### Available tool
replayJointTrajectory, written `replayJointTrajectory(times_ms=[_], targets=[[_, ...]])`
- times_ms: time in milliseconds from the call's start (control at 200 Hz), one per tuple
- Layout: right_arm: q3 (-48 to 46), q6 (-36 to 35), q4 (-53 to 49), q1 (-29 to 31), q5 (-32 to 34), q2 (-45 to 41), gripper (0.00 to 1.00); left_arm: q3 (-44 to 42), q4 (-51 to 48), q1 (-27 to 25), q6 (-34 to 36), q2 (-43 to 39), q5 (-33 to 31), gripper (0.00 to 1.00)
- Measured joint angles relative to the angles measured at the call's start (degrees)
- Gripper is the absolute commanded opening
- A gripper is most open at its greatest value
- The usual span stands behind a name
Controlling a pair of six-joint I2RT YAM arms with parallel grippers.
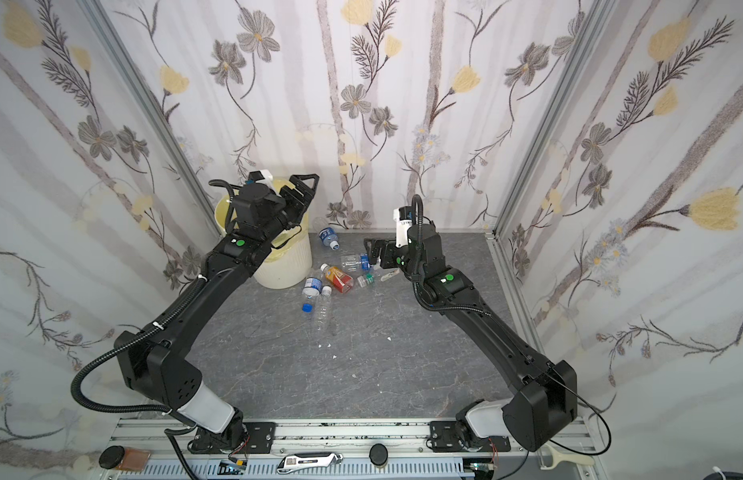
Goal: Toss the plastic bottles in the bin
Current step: 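Draw the left gripper back from the bin while the right gripper lowers to the pile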
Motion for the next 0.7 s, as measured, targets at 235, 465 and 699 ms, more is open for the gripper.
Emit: replayJointTrajectory(times_ms=[235,465,699], targets=[[-8.81,-0.04,-2.25,-5.92,4.48,-1.75,1.00,-1.01,-0.09,-6.69,1.60,5.46,1.22,1.00],[-10.84,-1.60,-4.79,-9.60,10.62,3.80,1.00,-3.06,-0.11,-11.54,1.62,9.90,4.79,1.00],[-10.71,-4.17,-6.05,-11.61,12.79,11.96,0.99,-8.17,-0.11,-13.99,1.90,10.49,6.12,1.00]])
